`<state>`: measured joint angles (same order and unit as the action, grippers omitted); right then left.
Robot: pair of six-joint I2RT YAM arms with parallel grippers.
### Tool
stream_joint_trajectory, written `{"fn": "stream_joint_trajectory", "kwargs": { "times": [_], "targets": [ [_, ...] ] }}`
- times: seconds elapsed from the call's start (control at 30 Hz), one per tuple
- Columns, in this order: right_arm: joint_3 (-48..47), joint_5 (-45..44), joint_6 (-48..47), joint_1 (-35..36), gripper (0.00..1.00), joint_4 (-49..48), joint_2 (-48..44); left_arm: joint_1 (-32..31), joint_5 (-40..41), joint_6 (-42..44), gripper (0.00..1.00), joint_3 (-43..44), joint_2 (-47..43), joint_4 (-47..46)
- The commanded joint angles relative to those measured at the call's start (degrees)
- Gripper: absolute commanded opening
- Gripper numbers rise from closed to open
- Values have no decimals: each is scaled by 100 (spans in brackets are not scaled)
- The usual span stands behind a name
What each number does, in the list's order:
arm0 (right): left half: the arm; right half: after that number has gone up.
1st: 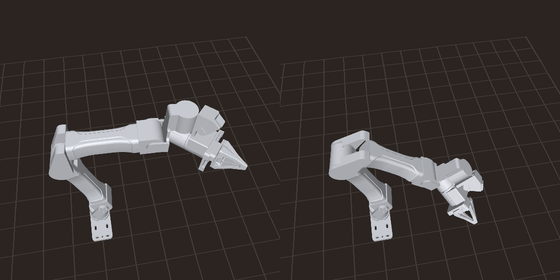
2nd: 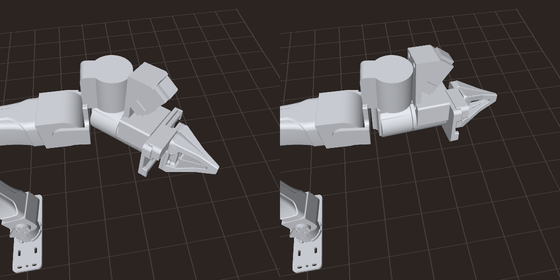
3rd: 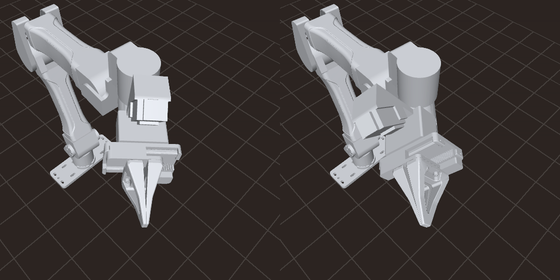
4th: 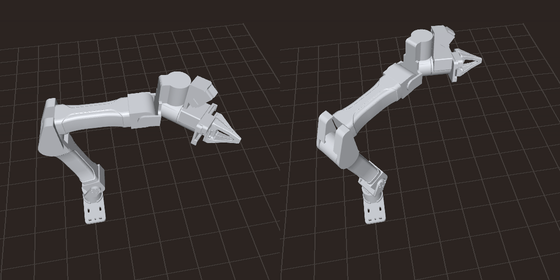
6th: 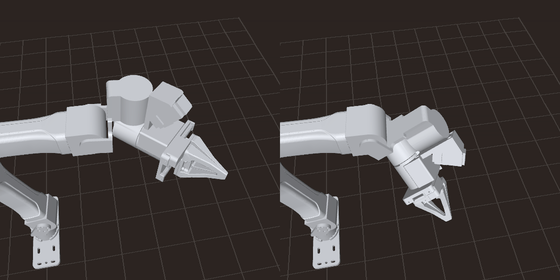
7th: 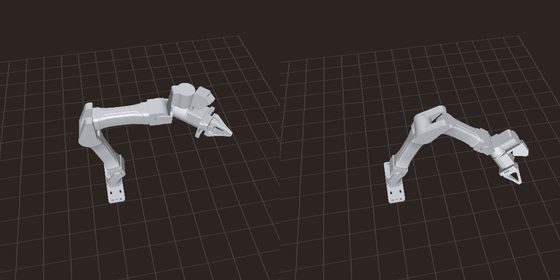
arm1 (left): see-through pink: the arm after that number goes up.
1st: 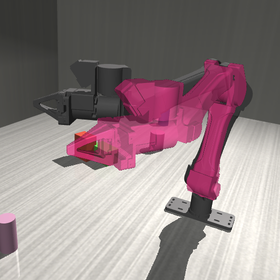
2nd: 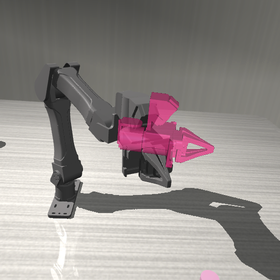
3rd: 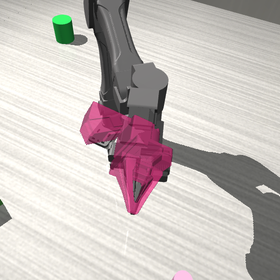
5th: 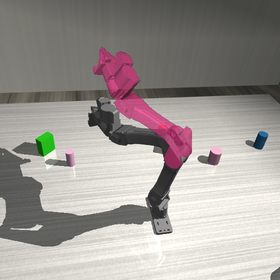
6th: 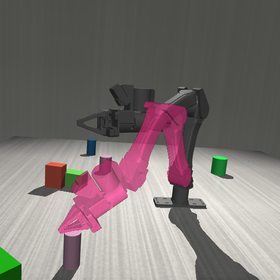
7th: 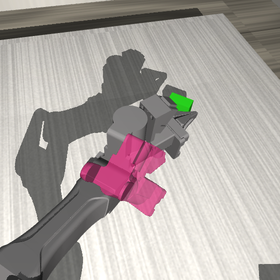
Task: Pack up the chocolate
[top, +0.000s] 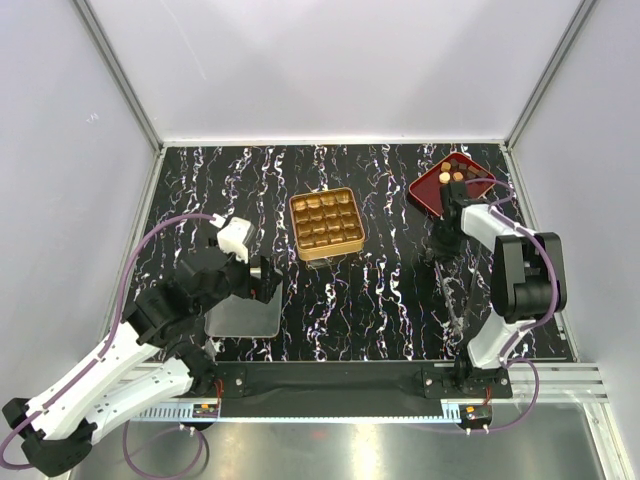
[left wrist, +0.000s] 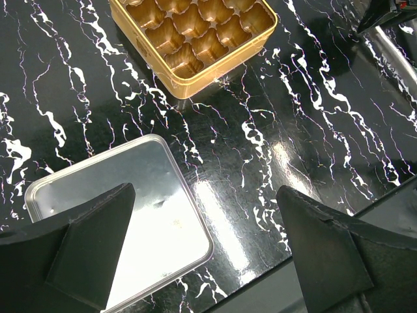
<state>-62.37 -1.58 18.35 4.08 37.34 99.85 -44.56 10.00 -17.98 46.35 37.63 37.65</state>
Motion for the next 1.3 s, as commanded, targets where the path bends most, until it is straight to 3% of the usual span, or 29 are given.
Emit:
{"fn": "stream_joint_trajectory", "kwargs": {
  "times": [0.0,0.33,0.57,0.93,0.97,1.1,1.13,1.23,1.27],
  "targets": [
    [251,1036,46,32,28,-507,-510,-9,107,66,99,32,51,-240],
    [454,2039,292,304,13,-1282,-485,-18,134,49,99,59,105,-197],
    [-239,1706,-67,1024,8,-1089,-11,-18,178,22,99,50,78,-188],
    [-1022,1029,-903,1359,7,-641,482,-18,222,49,99,59,122,-179],
    [-1110,968,-921,1359,9,-536,491,-18,222,49,99,59,122,-179],
    [-1269,853,-737,1359,43,-281,351,-18,196,66,99,59,105,-179],
    [-1347,835,-545,1359,61,-219,194,-18,169,75,99,50,87,-188],
    [-1375,607,86,1359,99,-35,-262,-18,90,119,99,32,-1,-258],
    [-1331,528,307,1385,100,70,-404,-9,90,128,99,24,-36,-267]
  ]
}}
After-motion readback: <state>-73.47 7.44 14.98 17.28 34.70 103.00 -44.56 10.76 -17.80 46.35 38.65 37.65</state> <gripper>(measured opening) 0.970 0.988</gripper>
